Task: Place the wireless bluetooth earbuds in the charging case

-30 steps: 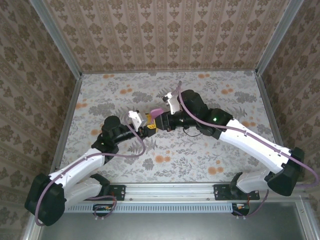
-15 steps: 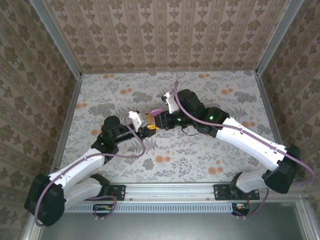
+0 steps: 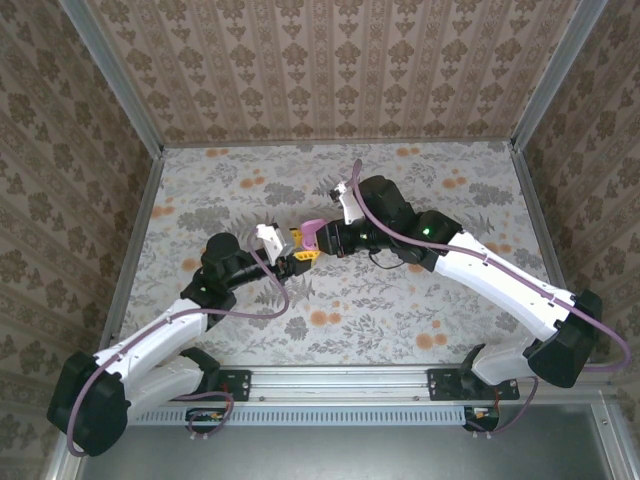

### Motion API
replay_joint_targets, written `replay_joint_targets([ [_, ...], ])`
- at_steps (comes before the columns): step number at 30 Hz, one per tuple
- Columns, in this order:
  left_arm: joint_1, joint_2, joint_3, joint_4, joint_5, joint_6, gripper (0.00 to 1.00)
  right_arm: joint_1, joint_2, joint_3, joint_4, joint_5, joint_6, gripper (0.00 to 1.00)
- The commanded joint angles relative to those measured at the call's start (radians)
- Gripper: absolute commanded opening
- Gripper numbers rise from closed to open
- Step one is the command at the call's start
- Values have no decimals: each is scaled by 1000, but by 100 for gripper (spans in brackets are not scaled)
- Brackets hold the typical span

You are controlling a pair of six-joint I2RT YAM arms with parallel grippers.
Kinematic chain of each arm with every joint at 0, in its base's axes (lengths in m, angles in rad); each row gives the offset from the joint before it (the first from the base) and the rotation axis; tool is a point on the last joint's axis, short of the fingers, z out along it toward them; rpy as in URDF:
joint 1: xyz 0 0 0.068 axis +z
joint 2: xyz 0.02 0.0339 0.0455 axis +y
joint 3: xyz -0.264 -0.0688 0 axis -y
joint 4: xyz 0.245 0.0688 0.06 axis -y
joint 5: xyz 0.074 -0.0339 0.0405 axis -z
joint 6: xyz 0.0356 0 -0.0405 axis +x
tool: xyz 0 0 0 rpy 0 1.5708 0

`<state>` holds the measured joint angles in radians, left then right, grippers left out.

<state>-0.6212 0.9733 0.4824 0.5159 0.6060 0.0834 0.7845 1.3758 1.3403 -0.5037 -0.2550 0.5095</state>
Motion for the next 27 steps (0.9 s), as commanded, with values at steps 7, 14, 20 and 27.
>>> replay_joint_targets([
  [7,-6,2,33,10,-20,12,37,25,8,26,77,-21,51,24],
  [14,-8,4,37,18,-38,-3,37,49,39,36,68,35,43,25],
  [20,-12,-1,35,27,-39,-11,38,64,54,39,69,87,49,25],
  [27,-14,-3,34,24,-41,-10,37,70,46,35,87,152,57,25],
])
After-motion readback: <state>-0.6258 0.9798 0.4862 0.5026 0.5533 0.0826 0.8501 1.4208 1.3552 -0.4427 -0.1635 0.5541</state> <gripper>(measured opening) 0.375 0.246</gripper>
